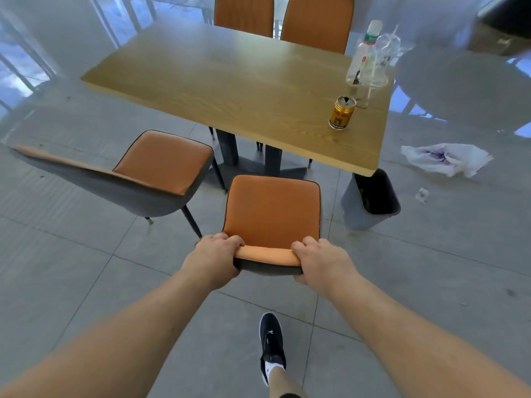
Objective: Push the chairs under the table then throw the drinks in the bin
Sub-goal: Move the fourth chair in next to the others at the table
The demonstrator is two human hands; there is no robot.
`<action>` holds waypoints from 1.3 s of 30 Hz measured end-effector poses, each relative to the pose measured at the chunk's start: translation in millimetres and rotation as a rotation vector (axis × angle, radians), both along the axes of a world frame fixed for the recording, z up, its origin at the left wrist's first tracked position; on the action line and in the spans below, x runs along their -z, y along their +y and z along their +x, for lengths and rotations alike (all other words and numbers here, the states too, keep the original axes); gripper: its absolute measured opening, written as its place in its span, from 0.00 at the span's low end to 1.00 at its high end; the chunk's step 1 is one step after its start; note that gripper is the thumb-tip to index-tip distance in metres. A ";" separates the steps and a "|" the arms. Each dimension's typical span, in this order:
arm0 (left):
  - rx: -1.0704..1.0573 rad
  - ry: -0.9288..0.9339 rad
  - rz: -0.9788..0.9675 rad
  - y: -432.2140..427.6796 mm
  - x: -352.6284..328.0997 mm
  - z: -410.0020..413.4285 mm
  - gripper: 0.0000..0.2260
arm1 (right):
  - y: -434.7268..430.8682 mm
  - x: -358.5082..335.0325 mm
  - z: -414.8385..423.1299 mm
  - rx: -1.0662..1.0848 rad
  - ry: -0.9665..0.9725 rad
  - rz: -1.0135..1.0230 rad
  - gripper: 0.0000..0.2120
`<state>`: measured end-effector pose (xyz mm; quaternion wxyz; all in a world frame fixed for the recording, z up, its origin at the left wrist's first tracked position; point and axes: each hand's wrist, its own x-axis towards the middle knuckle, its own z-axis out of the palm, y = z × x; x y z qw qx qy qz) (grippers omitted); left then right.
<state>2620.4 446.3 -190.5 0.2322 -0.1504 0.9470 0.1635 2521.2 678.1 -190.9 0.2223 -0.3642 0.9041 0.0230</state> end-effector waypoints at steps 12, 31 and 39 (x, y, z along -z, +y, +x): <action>0.072 -0.051 0.072 -122.6 -1.1 -109.1 0.23 | -112.8 -14.0 -83.6 0.120 -0.040 0.122 0.21; 0.162 0.117 -0.398 -459.6 9.0 -20.3 0.10 | -323.5 6.6 10.6 0.569 0.067 0.360 0.18; 0.500 0.403 -0.224 -481.4 18.6 -33.8 0.09 | -312.5 20.3 12.3 0.512 0.149 0.225 0.18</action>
